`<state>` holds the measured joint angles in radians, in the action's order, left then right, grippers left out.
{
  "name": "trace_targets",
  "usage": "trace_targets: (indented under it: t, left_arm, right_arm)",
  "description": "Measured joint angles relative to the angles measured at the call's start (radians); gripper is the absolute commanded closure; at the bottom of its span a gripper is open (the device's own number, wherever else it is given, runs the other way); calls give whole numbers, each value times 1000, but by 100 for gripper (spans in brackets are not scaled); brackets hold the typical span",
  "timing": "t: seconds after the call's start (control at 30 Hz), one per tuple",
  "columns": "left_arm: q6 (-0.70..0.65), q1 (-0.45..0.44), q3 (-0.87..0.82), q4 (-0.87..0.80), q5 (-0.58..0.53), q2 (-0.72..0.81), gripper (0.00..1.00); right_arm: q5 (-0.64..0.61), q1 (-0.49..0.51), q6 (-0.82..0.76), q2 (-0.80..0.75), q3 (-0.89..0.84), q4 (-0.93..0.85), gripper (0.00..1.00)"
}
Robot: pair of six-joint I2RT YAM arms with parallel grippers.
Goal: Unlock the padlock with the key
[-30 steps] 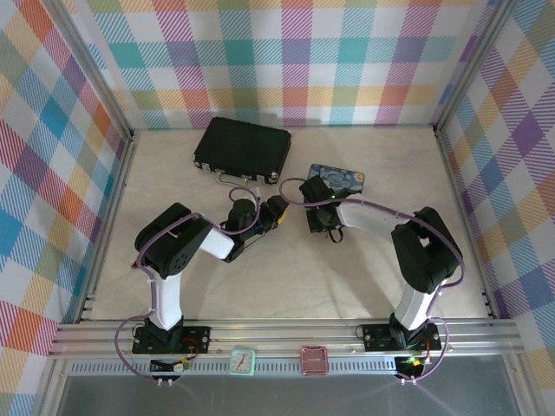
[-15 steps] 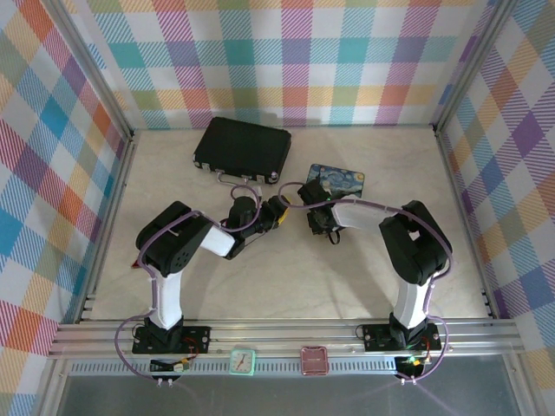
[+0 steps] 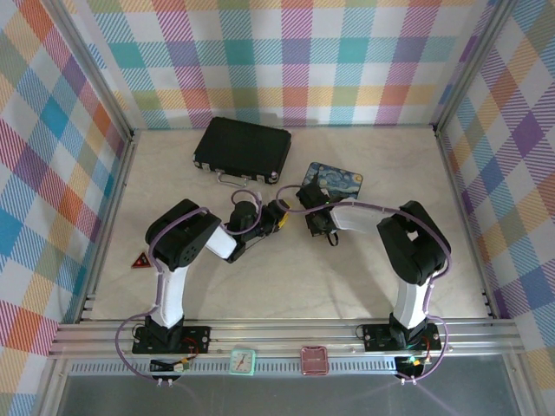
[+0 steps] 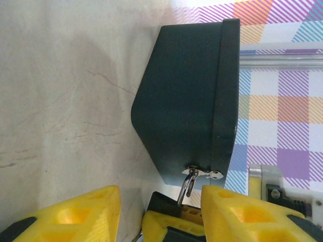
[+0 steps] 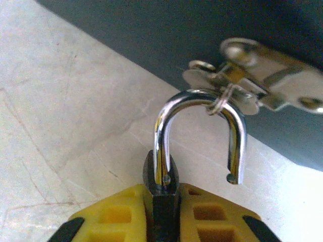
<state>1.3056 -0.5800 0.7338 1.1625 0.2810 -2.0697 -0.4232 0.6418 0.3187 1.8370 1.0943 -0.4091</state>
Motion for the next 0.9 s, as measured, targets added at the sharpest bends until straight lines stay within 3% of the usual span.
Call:
trace_targets:
  t: [0.07,0.43,0.63,0.9]
  left_arm:
    - [7,0,0,13,6,-6,55]
    - [7,1,34,44,57,-13,57]
    - [-47,27,151,-27,95,-13,57]
    - [-152,87,241,-220,81,-13,57]
  right_arm:
    - [18,-6,-42,-10,-11,13,100]
    - [304,-105,-342,-43,6,16,100]
    - [335,-104,-538,-43,19,24,100]
    - [365,-111,-681,-31,20,80,100]
